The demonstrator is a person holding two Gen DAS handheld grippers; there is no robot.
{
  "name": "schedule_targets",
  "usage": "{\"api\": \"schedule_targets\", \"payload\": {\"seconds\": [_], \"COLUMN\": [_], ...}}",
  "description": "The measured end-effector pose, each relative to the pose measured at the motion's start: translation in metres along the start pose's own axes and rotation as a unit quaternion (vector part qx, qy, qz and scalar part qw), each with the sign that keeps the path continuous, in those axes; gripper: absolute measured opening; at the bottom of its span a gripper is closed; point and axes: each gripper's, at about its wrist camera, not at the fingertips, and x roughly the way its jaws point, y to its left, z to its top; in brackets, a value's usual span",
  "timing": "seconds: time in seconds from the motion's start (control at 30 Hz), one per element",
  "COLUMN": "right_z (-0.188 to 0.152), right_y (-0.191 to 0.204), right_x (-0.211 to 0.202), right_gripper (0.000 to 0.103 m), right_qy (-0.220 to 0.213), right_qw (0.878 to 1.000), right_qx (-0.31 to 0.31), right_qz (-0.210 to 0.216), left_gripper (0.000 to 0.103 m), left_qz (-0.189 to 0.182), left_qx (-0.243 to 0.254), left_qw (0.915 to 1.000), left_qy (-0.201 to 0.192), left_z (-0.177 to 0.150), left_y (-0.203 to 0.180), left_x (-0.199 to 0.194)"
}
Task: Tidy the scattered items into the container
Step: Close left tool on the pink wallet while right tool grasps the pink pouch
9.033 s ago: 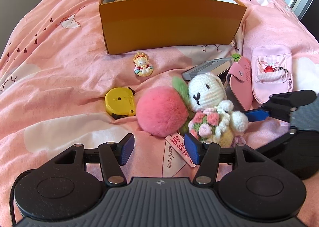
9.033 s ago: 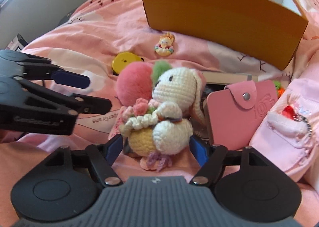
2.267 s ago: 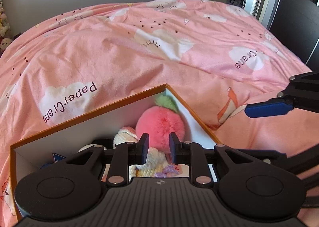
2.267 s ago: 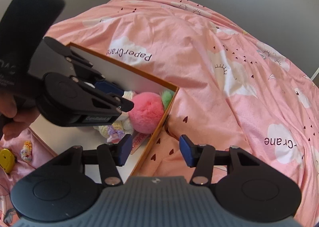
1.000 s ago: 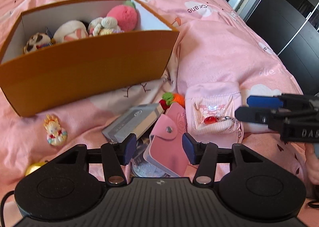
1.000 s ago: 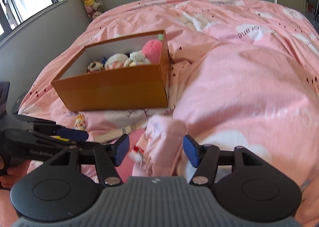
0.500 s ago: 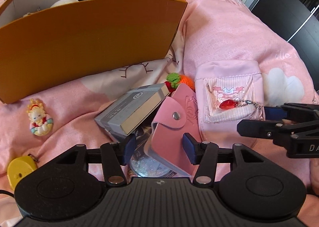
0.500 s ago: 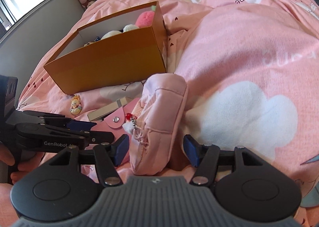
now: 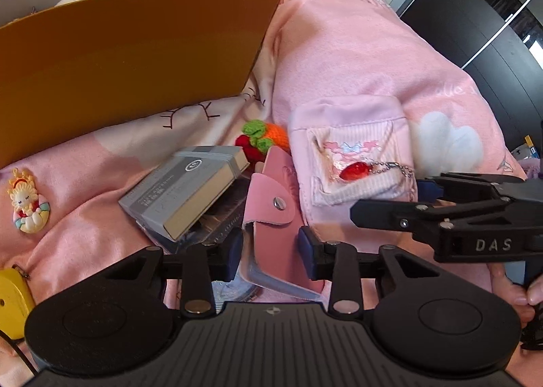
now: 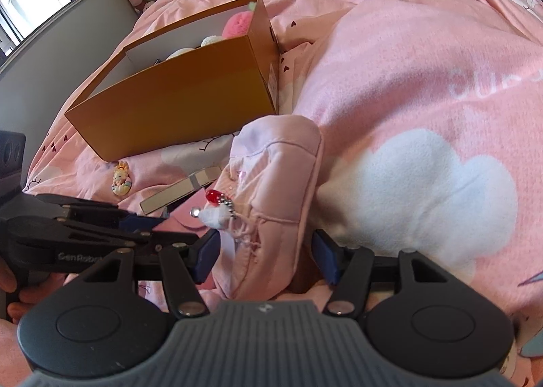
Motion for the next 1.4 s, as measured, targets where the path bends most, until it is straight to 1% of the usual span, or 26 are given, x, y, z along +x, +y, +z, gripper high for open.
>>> {"api": "schedule_targets", "payload": {"seconds": [0.07,0.2,0.33,0.4,0.43,0.53,0.6,0.67,0.73,0.87,0.9,0.97,1.03,1.13,1.23,1.27,1.3,1.37,1.4], "right_z": [0.0,0.0,0.0,0.0,0.0,0.0,0.0,-0.001,-0.001,-0.002,-0.002,-0.001,-0.001,-0.001,0.0,0.0,0.0,0.001,0.001], "right_y": [0.0,0.0,-0.001,-0.001,-0.001,-0.001,-0.001,-0.002,-0.002,-0.001,-0.001,-0.002,-0.003,-0.004,-0.006,-0.007,-0.008,-0.009,-0.008], "right_x": [0.0,0.0,0.0,0.0,0.0,0.0,0.0,0.0,0.0,0.001,0.0,0.0,-0.001,-0.002,-0.003,-0.004,-0.004,-0.004,-0.004], "right_gripper": [0.062,0.062,0.062,0.062,0.062,0.062,0.062,0.062,0.062,0.062,0.062,0.062,0.062,0.061,0.06,0.06,0.059,0.057,0.052], "right_qy": [0.0,-0.001,0.0,0.0,0.0,0.0,0.0,0.0,0.0,0.001,0.0,-0.001,-0.002,-0.002,-0.004,-0.004,-0.004,-0.004,-0.004], "right_qw": [1.0,1.0,1.0,1.0,1.0,1.0,1.0,1.0,1.0,1.0,1.0,1.0,1.0,1.0,1.0,1.0,0.999,0.999,0.999], "right_qx": [0.001,0.003,0.003,0.003,0.003,0.003,0.003,0.003,0.003,0.0,0.001,0.003,0.008,0.015,0.023,0.027,0.03,0.032,0.03], "right_qz": [0.001,0.001,0.001,0.001,0.001,0.0,0.001,0.001,0.0,-0.001,-0.001,0.001,0.004,0.008,0.01,0.011,0.012,0.014,0.013], "left_gripper": [0.041,0.041,0.041,0.046,0.046,0.046,0.046,0.05,0.059,0.063,0.062,0.055,0.053,0.049,0.042,0.041,0.039,0.036,0.035], "left_qz": [-0.007,-0.047,-0.058,-0.061,-0.059,-0.036,-0.03,-0.026,-0.022,-0.022,-0.022,-0.026,-0.034,-0.055,-0.074,-0.08,-0.082,-0.076,-0.067], "left_qx": [-0.004,-0.043,-0.056,-0.058,-0.06,-0.071,-0.075,-0.078,-0.084,-0.084,-0.08,-0.069,-0.063,-0.07,-0.076,-0.08,-0.084,-0.088,-0.088], "left_qw": [1.0,0.998,0.9967,0.9964,0.9964,0.9961,0.9959,0.9958,0.9954,0.9955,0.9959,0.9968,0.997,0.9959,0.9943,0.9936,0.9931,0.9932,0.9937], "left_qy": [-0.004,-0.009,-0.003,0.004,0.01,0.037,0.039,0.039,0.039,0.036,0.034,0.032,0.028,0.018,0.005,0.004,0.004,0.013,0.021], "left_z": [-0.001,-0.002,-0.003,-0.005,-0.005,-0.008,-0.008,-0.007,-0.007,-0.004,-0.004,-0.004,-0.004,-0.006,-0.005,-0.005,-0.005,-0.005,-0.004], "left_y": [-0.001,0.007,0.006,0.005,0.005,0.005,0.005,0.005,0.006,0.007,0.005,0.001,-0.002,-0.001,0.001,0.002,0.003,0.003,0.002], "left_x": [-0.002,-0.007,-0.005,-0.002,0.0,0.01,0.012,0.012,0.013,0.016,0.016,0.015,0.012,0.006,0.001,0.001,0.001,0.006,0.01]}}
